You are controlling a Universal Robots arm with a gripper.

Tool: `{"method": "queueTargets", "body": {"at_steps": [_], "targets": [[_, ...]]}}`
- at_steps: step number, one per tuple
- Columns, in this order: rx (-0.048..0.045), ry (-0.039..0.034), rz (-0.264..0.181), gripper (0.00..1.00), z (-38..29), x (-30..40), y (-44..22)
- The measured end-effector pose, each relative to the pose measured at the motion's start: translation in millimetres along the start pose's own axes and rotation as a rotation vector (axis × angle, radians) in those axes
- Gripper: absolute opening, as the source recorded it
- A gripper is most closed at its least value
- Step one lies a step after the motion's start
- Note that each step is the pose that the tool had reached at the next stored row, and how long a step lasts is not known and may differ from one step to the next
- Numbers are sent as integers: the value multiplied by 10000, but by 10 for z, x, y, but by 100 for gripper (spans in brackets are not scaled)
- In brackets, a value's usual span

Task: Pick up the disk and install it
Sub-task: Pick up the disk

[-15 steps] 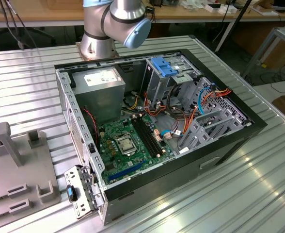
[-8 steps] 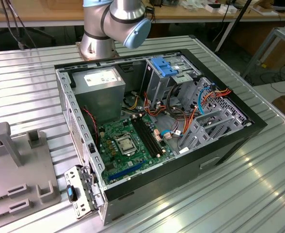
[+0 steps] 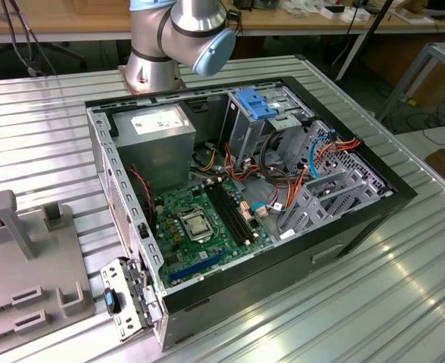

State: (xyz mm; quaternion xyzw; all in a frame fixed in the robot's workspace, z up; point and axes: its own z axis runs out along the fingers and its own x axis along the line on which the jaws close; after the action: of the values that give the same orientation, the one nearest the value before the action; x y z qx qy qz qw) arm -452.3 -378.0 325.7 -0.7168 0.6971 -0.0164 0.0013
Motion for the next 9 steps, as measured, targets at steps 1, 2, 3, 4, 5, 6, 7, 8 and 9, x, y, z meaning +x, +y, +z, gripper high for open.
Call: {"method": "queueTargets", "body": {"at_steps": [1, 2, 3, 4, 5, 6, 7, 8, 9], "targets": [[2, 0, 0, 57, 7, -7, 0], [2, -2, 0, 57, 11, -9, 0], [2, -4, 0, 57, 17, -14, 1], [2, -6, 1, 57, 23, -19, 2], [-1, -8, 0, 57, 30, -24, 3], [-1, -9, 0, 57, 36, -28, 4], [2, -13, 1, 57, 48, -31, 10], [3, -15, 1, 57, 56, -33, 17], [3, -19, 0, 57, 73, -38, 23]]}}
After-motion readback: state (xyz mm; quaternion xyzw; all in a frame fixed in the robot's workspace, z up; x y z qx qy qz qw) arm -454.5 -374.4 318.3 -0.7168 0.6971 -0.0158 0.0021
